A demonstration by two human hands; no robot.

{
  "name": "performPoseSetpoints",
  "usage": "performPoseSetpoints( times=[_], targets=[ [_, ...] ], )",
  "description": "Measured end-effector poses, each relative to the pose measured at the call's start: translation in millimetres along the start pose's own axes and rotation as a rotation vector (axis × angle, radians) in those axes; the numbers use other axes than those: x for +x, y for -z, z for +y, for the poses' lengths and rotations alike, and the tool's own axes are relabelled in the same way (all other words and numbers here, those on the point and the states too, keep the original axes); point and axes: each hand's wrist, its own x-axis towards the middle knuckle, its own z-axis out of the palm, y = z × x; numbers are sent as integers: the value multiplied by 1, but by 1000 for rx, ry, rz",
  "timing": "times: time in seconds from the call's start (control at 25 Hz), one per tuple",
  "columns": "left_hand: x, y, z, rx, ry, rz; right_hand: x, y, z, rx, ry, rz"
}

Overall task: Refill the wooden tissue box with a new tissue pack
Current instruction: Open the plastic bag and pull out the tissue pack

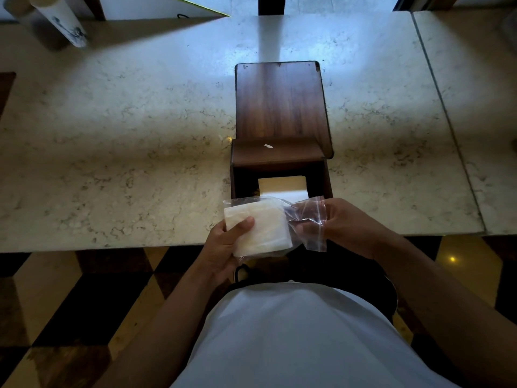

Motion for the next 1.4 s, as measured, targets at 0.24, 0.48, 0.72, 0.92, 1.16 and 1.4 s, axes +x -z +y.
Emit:
performPoseSetpoints(
  times=[0.24,0.48,0.72,0.92,1.16,1.4],
  targets=[
    [-4,-4,-1,63,-16,-26,3,-8,7,98,-22,-13],
    [-7,-11,0,204,-75,20,18,-24,16,74,-63,104],
    [-9,-6,3,246,-127,79,30,-29,21,43,-120,222],
    [-13,8,6,221,-166,99,33,-24,21,157,-53,142],
    [-12,26,5,223,-241,174,44,-19,23,194,-77,151],
    [-12,65,22,85,-269,337,56,-6,22,256,-57,195]
  ],
)
